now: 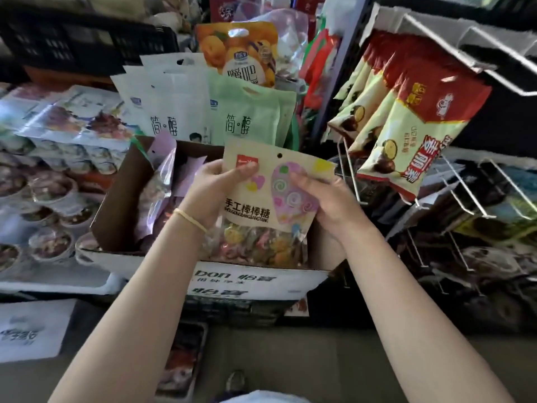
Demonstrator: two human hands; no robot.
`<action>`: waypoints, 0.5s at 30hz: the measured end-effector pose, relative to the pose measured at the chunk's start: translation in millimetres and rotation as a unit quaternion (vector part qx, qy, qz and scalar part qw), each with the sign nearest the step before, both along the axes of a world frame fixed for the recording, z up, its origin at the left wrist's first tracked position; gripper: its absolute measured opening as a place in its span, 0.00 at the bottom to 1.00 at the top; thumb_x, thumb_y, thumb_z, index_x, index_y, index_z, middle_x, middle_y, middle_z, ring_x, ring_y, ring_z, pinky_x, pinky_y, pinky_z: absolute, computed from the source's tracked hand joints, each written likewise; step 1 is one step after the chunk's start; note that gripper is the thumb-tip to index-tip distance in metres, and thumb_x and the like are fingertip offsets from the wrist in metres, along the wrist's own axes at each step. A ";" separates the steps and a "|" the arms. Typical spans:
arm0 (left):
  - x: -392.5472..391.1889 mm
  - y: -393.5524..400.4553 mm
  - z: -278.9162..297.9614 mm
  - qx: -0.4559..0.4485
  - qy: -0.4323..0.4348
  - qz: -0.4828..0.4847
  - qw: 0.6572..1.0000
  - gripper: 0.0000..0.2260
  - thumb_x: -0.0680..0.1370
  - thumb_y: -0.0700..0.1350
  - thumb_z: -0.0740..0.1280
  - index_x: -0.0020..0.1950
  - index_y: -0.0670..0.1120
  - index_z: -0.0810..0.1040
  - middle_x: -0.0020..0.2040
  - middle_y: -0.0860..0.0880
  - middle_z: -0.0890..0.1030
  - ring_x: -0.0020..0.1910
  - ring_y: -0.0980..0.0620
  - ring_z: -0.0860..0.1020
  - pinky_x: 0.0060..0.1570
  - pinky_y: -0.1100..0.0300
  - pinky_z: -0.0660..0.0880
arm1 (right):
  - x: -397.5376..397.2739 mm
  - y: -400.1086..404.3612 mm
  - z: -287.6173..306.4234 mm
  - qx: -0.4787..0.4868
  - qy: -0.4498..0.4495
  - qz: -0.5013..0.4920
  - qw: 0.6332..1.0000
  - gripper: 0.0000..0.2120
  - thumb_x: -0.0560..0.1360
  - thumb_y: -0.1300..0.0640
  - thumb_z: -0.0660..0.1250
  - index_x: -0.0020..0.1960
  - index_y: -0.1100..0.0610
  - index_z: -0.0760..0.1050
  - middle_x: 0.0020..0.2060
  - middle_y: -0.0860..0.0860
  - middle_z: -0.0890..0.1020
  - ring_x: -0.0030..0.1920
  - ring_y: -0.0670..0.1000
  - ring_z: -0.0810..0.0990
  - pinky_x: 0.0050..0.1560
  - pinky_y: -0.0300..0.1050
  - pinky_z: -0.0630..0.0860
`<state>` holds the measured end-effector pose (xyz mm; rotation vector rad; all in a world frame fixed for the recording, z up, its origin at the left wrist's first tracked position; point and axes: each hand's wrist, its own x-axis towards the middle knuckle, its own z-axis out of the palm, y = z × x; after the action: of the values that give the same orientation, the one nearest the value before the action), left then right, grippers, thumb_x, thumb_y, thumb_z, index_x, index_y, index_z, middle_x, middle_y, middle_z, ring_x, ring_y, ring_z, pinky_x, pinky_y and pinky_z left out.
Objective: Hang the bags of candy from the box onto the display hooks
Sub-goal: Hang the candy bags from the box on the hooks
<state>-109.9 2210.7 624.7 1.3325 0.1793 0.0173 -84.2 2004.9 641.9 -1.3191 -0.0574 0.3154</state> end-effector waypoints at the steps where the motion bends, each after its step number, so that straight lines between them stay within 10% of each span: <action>1: -4.3 0.1 7.5 -0.016 -0.024 0.011 1.000 0.16 0.65 0.50 0.80 0.48 0.45 0.85 0.47 0.41 0.87 0.46 0.42 0.85 0.51 0.44 0.81 | -2.8 1.2 10.6 0.015 -0.018 0.009 1.000 0.07 0.67 0.62 0.73 0.45 0.56 0.85 0.44 0.54 0.88 0.45 0.52 0.87 0.44 0.46 0.83; 7: -29.6 -46.2 69.9 -0.049 -0.143 0.008 0.988 0.03 0.71 0.42 0.73 0.41 0.47 0.87 0.43 0.46 0.87 0.43 0.47 0.85 0.48 0.51 0.82 | -29.5 -38.7 66.4 0.024 -0.110 -0.008 0.994 0.03 0.70 0.57 0.75 0.43 0.53 0.87 0.46 0.56 0.87 0.51 0.59 0.85 0.58 0.63 0.80; 15: -60.3 -241.1 124.8 -0.037 -0.195 -0.081 0.977 0.01 0.73 0.42 0.75 0.42 0.46 0.86 0.43 0.45 0.87 0.41 0.48 0.86 0.43 0.55 0.83 | -82.9 -227.9 104.6 0.017 -0.145 -0.104 0.984 0.17 0.69 0.51 0.78 0.52 0.60 0.83 0.53 0.61 0.85 0.54 0.62 0.85 0.58 0.62 0.80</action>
<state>-170.2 1969.6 749.5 1.2397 -0.2596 0.1316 -167.2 1777.0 746.5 -1.3171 -0.1694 -0.0569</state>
